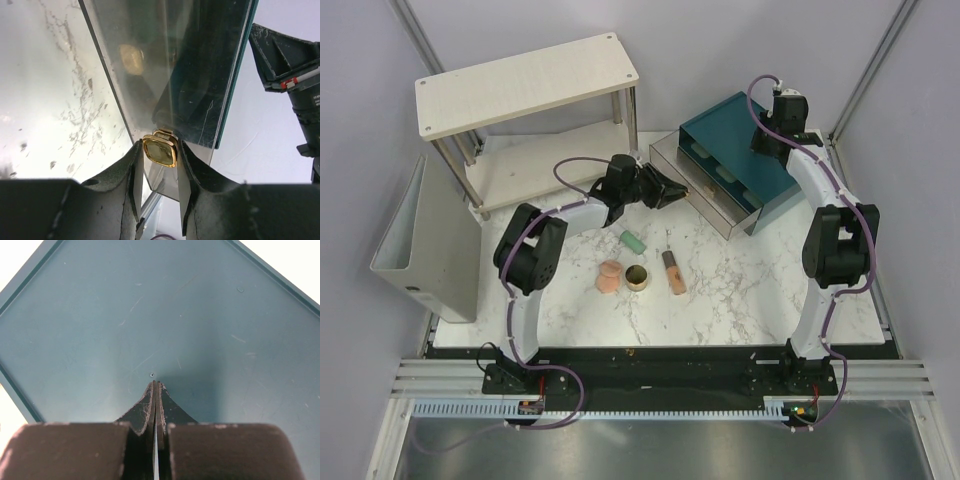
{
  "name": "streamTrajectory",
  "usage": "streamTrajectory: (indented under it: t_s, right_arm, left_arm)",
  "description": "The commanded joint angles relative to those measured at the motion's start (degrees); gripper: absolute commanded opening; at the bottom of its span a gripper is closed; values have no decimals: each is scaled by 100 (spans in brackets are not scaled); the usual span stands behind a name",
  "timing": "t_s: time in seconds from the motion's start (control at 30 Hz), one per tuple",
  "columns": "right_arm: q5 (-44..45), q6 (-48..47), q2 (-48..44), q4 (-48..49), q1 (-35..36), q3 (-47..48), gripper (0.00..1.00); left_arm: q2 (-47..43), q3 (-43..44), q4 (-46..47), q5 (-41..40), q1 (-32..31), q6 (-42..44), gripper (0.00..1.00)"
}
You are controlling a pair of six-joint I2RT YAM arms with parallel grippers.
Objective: Organize the makeup
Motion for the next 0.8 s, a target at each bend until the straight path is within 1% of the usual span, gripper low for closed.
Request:
streamTrajectory:
  t_s: [0.0,0.13,0.27,0.37,0.47,0.5,0.53,0.6,0.77]
  right_arm:
    - [-67,60,192,-687,7,-288,0]
    - [-216,43,174,-696,16,-279,0]
    - [-155,25,148,-696,16,-314,0]
    - [-172,25,139,-704,16,-349,0]
    - [-233,42,165,-704,16,-384,0]
    - [-268,42,174,-704,16,-376,0]
    - [-277,42,174,-704,16,-376,0]
    - [-269,42,157,-704,24,-376,0]
    - [-269,7,86,-704,25,-393,0]
  left_arm:
    - [-431,-366,-389,95,12,636,8]
    - [-546,-569,-608,122,29,715,11]
    - [-791,-824,-951,-106,108,899,11]
    - [-871,-912,-1021,-99,161,1022,17]
    - [-801,-763,-1083,68,188,1171,34]
    - [-766,-641,-1101,112,196,1233,46]
    - [-757,-561,-1145,217,196,1407,51]
    - [-783,-350,-1268,297,196,1619,57]
    - [-1125,-69,-1794,218,275,2497,62]
